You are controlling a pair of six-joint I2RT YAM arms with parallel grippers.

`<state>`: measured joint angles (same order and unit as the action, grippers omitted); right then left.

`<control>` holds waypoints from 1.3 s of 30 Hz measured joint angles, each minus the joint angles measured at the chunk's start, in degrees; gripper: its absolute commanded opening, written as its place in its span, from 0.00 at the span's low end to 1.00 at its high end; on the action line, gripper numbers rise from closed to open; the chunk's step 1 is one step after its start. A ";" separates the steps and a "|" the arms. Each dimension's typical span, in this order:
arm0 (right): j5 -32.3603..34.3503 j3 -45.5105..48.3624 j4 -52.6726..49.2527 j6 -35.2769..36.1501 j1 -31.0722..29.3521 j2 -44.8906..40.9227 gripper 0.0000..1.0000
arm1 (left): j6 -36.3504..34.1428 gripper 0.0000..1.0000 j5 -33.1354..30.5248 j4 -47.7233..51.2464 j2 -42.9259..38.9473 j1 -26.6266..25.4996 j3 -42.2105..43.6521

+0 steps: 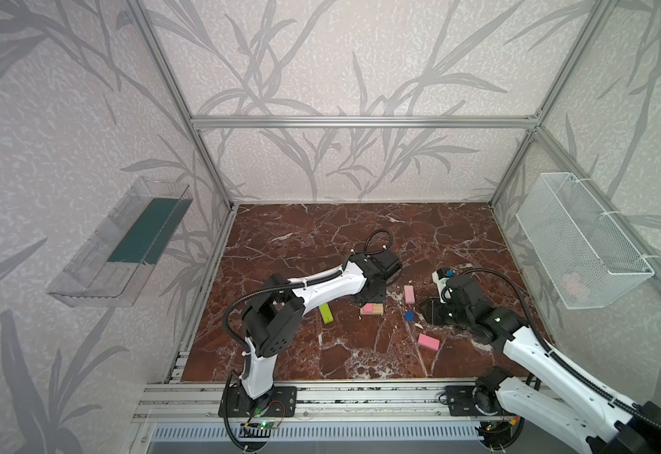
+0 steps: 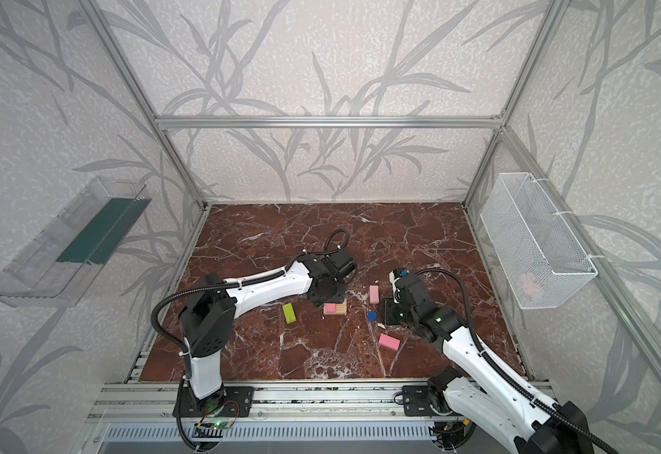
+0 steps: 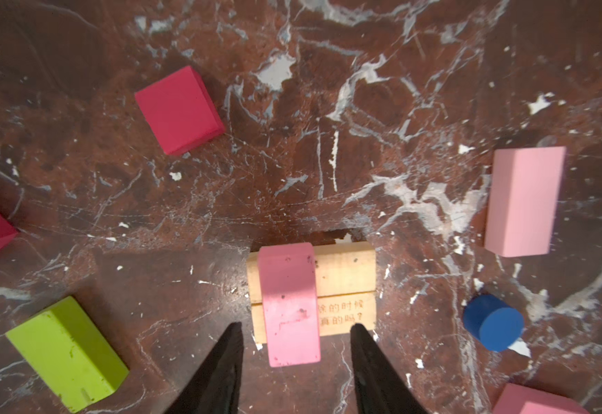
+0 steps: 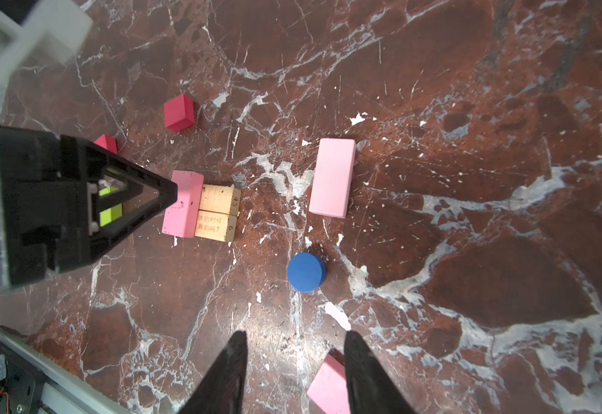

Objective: Build the wood block tower
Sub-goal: 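Open and raise the left gripper while the right gripper reaches for another pink block, then lower and close the right gripper on the pink rectangular block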

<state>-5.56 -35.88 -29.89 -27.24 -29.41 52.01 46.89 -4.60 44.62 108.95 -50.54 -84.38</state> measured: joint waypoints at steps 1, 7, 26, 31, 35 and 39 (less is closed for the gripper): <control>-0.26 -0.83 -1.11 0.63 0.02 0.59 0.64 | -0.46 0.48 -0.02 -0.35 -0.90 0.00 0.00; -2.64 -1.84 -6.51 2.69 0.02 3.10 0.81 | -3.02 0.48 -0.17 -2.43 -7.87 0.00 1.55; -7.21 7.58 -3.87 0.68 0.02 5.79 0.88 | -7.50 0.48 -2.58 -8.57 -21.22 0.00 11.47; -7.43 9.20 -1.38 0.07 0.02 6.36 0.89 | -7.80 0.48 -2.84 -9.29 -21.44 0.00 11.50; -7.54 9.90 -0.57 -0.33 0.02 6.58 0.88 | -7.91 0.48 -2.82 -9.33 -21.44 0.00 11.47; -8.15 10.03 -0.04 -0.79 0.02 6.58 0.82 | -7.91 0.48 -2.82 -9.42 -21.44 0.00 11.50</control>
<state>-13.72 -25.85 -29.93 -28.03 -29.39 58.59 38.98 -7.42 35.20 87.50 -50.54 -72.88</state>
